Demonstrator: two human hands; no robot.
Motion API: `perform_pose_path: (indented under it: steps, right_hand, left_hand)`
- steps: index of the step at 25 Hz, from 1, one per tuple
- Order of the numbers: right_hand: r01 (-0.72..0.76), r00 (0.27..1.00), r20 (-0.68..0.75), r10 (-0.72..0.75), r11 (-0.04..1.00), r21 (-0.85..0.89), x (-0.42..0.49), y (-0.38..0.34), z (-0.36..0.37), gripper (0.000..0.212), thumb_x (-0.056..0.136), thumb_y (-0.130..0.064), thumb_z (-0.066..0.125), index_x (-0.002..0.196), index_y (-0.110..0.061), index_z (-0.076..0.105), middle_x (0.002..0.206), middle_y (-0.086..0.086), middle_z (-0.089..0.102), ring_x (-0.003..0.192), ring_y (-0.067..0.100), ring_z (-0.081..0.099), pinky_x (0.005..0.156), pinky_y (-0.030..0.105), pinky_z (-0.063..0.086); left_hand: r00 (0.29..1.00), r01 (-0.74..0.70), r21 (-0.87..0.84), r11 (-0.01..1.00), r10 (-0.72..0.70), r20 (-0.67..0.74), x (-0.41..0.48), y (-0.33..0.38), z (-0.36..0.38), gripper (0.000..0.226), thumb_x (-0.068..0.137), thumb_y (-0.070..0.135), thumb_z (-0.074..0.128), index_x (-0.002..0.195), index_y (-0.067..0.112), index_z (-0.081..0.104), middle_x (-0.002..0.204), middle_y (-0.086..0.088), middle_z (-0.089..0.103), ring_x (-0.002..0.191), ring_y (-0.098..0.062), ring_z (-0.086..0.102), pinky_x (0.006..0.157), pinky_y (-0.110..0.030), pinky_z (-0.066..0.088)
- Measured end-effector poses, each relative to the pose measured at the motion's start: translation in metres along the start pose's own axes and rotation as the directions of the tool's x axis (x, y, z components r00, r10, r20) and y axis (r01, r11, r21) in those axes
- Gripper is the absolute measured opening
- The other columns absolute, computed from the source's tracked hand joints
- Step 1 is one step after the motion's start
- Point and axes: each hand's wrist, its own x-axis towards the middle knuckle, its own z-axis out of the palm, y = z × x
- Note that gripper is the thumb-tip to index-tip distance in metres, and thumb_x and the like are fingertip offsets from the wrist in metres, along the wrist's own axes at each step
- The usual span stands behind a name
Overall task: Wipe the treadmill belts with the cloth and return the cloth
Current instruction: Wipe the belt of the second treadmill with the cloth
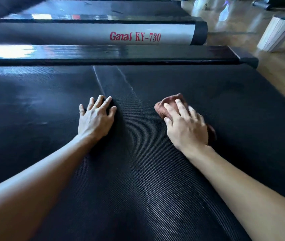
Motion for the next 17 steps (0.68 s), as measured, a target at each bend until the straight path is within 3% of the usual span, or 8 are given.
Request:
perform_pose_path:
  steps: [4,5,8,10,12,13,15,17]
  right_hand:
    - [0.523,0.844,0.069,-0.531,0.846,0.103,0.024,-0.014,0.004,0.053,0.091,-0.059,0.03,0.143,-0.05,0.035,0.157,-0.012,0.03,0.14,0.021,0.034,0.115,0.041,0.026]
    - [0.472,0.873,0.091,-0.48,0.876,0.097,0.045,-0.011,0.007,0.053,0.092,-0.059,0.03,0.144,-0.05,0.034,0.158,-0.012,0.028,0.141,0.021,0.033,0.116,0.041,0.025]
    - [-0.01,0.997,0.073,0.013,0.999,-0.044,0.09,-0.03,0.028,0.049,0.099,-0.049,0.036,0.147,-0.043,0.031,0.161,-0.007,0.022,0.14,0.026,0.029,0.115,0.045,0.021]
    - [0.157,0.987,0.026,-0.157,0.987,-0.03,0.092,-0.058,0.033,0.048,0.099,-0.049,0.036,0.147,-0.043,0.032,0.16,-0.007,0.023,0.14,0.026,0.029,0.113,0.044,0.022]
    - [0.471,0.879,0.048,-0.475,0.879,0.074,0.094,-0.065,0.03,0.047,0.098,-0.052,0.038,0.145,-0.047,0.034,0.158,-0.012,0.026,0.141,0.02,0.03,0.114,0.042,0.022]
    - [0.503,0.857,0.066,-0.511,0.858,0.104,0.105,-0.06,0.029,0.046,0.098,-0.052,0.039,0.144,-0.048,0.035,0.158,-0.013,0.027,0.141,0.018,0.031,0.113,0.043,0.023]
    - [0.242,0.967,0.069,-0.244,0.969,0.04,0.139,-0.054,0.038,0.047,0.099,-0.048,0.037,0.145,-0.043,0.034,0.159,-0.008,0.025,0.14,0.023,0.03,0.112,0.045,0.024]
    - [-0.091,0.989,0.111,0.097,0.994,-0.058,0.165,-0.073,0.05,0.048,0.1,-0.045,0.032,0.147,-0.036,0.03,0.162,0.0,0.017,0.141,0.033,0.024,0.111,0.049,0.021]
  left_hand:
    - [0.998,0.067,-0.017,0.998,-0.067,0.007,0.004,-0.001,0.002,0.06,0.1,0.051,0.027,0.153,0.023,0.022,0.162,0.003,0.013,0.149,-0.016,0.003,0.12,-0.047,-0.001]
    - [0.998,0.062,-0.01,0.998,-0.062,0.011,0.005,-0.001,0.002,0.059,0.1,0.049,0.026,0.153,0.023,0.021,0.162,0.003,0.013,0.149,-0.016,0.003,0.12,-0.047,-0.001]
    - [0.999,0.05,0.02,0.999,-0.051,0.004,0.004,-0.002,0.006,0.058,0.101,0.048,0.024,0.153,0.023,0.021,0.162,0.004,0.013,0.149,-0.016,0.004,0.12,-0.047,0.001]
    - [0.999,0.054,0.036,0.998,-0.053,-0.004,0.006,-0.002,0.007,0.058,0.1,0.048,0.024,0.153,0.023,0.021,0.162,0.004,0.014,0.149,-0.016,0.005,0.12,-0.048,0.002]
    - [0.999,0.051,0.048,0.998,-0.05,-0.021,0.005,-0.003,0.006,0.058,0.1,0.048,0.024,0.153,0.023,0.022,0.161,0.004,0.015,0.149,-0.016,0.006,0.12,-0.048,0.004]
    - [0.998,0.054,0.041,0.998,-0.054,-0.018,0.005,-0.003,0.006,0.059,0.1,0.048,0.024,0.153,0.023,0.021,0.161,0.004,0.014,0.149,-0.016,0.006,0.12,-0.048,0.004]
    - [0.998,0.062,0.038,0.997,-0.062,-0.003,0.003,-0.001,0.005,0.059,0.1,0.049,0.024,0.153,0.023,0.021,0.162,0.004,0.013,0.149,-0.016,0.005,0.12,-0.048,0.003]
    - [0.998,0.061,0.038,0.997,-0.061,0.002,0.002,0.0,0.004,0.059,0.1,0.049,0.023,0.153,0.023,0.019,0.162,0.003,0.012,0.149,-0.017,0.003,0.12,-0.047,0.001]
